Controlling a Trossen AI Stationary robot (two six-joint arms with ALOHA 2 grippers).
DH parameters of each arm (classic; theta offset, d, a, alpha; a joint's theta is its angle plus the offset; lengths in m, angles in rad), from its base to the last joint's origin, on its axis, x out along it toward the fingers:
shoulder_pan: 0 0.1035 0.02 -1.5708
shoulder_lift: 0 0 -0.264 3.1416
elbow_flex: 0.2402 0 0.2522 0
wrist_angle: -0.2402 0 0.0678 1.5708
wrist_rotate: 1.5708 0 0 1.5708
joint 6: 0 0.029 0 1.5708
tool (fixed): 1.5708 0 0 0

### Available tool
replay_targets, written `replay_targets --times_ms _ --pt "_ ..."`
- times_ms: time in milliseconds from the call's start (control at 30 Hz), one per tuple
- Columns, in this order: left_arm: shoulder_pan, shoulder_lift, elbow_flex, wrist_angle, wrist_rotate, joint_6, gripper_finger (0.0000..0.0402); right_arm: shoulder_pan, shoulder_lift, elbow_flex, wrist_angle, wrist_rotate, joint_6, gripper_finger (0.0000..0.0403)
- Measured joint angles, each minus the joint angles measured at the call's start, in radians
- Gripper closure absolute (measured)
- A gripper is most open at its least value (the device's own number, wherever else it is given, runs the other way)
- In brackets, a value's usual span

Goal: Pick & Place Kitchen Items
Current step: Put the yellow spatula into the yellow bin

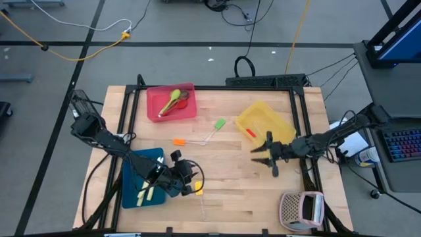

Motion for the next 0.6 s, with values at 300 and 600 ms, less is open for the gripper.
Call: replay_targets --times_ms 300,600 --pt "0.006 0.0 0.0 0.107 0.287 0.317 0.0259 0.125 0.252 0.0 0.221 -0.002 0.0 0.0259" --pt "0.083 0.0 0.051 0.217 0.489 0.39 0.0259 0.188 0.514 0.0 0.466 -0.001 0.0 0.0259"
